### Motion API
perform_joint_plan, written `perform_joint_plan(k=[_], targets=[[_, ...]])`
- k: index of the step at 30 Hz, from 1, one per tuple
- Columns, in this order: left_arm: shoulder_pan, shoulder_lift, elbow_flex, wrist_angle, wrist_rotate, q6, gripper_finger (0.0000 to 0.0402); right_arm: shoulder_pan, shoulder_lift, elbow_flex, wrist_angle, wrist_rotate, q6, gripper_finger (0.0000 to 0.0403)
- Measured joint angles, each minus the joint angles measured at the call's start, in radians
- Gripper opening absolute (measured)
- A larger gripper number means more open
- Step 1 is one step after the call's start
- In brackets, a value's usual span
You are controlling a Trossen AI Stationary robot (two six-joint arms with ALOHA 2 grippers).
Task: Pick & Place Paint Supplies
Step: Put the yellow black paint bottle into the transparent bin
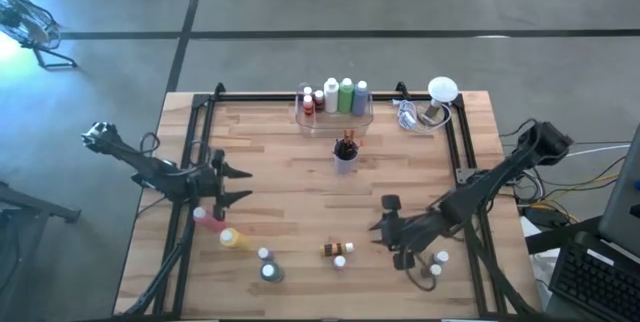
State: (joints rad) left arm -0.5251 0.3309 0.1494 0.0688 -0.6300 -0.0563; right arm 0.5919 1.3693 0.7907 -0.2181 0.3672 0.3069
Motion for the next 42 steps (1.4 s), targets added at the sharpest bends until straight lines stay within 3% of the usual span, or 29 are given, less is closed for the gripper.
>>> perform_joint_plan(k=[5,10,25,30,42], targets=[[0.0,0.0,-0.037,-0.001,0.0,0.0,0.0223,0.004,0.119,0.043,0.021,0.001,-0.007,0.018],[0.0,0.001,-0.041,0.002,0.001,0.0,0.0223,0.004,0.209,0.082,0.071,0.002,-0.053,0.0202],[0.0,0.0,-0.039,0.008,0.0,0.0,0.0223,-0.011,0.365,0.128,0.137,-0.011,-0.052,0.019],[0.0,0.0,-0.038,0.01,0.001,0.0,0.0223,-0.044,0.369,0.105,0.204,-0.077,-0.04,0.0193],[0.0,-0.001,-0.038,0.015,0.0,0.0,0.0223,-0.067,0.367,0.045,0.325,-0.126,-0.017,0.0216]])
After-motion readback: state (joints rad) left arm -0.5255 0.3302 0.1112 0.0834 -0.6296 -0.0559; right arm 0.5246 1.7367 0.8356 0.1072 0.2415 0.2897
